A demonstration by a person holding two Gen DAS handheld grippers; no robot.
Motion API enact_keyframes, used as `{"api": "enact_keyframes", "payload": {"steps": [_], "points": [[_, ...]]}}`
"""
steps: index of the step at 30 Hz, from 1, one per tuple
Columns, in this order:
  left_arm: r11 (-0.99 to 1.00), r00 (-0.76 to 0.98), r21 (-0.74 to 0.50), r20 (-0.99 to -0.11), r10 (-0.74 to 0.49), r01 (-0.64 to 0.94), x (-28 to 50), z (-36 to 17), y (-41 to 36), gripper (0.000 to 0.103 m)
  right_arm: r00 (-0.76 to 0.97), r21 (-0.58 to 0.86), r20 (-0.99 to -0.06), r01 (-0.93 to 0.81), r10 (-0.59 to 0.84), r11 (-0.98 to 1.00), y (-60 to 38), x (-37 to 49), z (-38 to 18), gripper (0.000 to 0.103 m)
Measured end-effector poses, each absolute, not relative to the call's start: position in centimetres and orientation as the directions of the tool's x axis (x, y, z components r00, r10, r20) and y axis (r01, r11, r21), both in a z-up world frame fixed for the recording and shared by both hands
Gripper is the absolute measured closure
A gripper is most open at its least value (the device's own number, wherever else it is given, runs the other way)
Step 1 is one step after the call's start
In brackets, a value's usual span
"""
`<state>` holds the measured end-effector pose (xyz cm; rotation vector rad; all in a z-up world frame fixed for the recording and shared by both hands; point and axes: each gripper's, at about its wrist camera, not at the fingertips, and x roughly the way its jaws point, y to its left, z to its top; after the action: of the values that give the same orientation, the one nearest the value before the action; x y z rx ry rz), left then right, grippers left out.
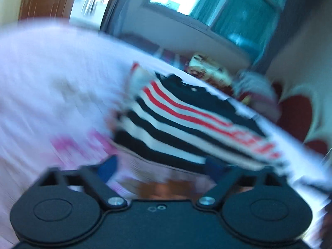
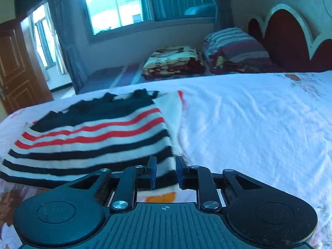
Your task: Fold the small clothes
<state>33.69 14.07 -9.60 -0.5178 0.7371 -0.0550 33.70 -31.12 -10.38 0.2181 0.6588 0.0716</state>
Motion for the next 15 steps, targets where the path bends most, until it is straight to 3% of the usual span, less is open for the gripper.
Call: {"api": "enact_keyframes", "payload": {"steps": [3,7,13,14,15], "points": [[0.78,0.735,-0.587,-0.623,-0.266,-0.215,35.1,-12.3,15.1,0.052,0.794,0.241,-0.582,-0.037,0.175,0.97,-29.8,34.6,-9.6,0.082],[0.69,0.793,-0.686,-0.543,-0.275,-0.23,36.8,-13.7,16.1,0.047,0.783,0.251,-0.58,-0.09,0.224,0.964,-27.7,36.5,-9.5,0.082],[0.648,0.827,-0.721,-0.505,-0.247,-0.246,40.6,-14.3,16.6,0.046,0.748,0.286,-0.584,-0.173,0.315,0.942,-23.3,40.5,-10.4,0.082],[0.653,0.827,-0.715,-0.508,-0.241,-0.249,41.2,-14.3,16.4,0.049,0.741,0.285,-0.587,-0.19,0.328,0.939,-22.3,41.1,-10.7,0.082],[0.665,0.822,-0.703,-0.518,-0.238,-0.251,41.8,-14.2,16.3,0.06,0.734,0.285,-0.588,-0.205,0.34,0.936,-21.4,41.7,-10.9,0.082]]}}
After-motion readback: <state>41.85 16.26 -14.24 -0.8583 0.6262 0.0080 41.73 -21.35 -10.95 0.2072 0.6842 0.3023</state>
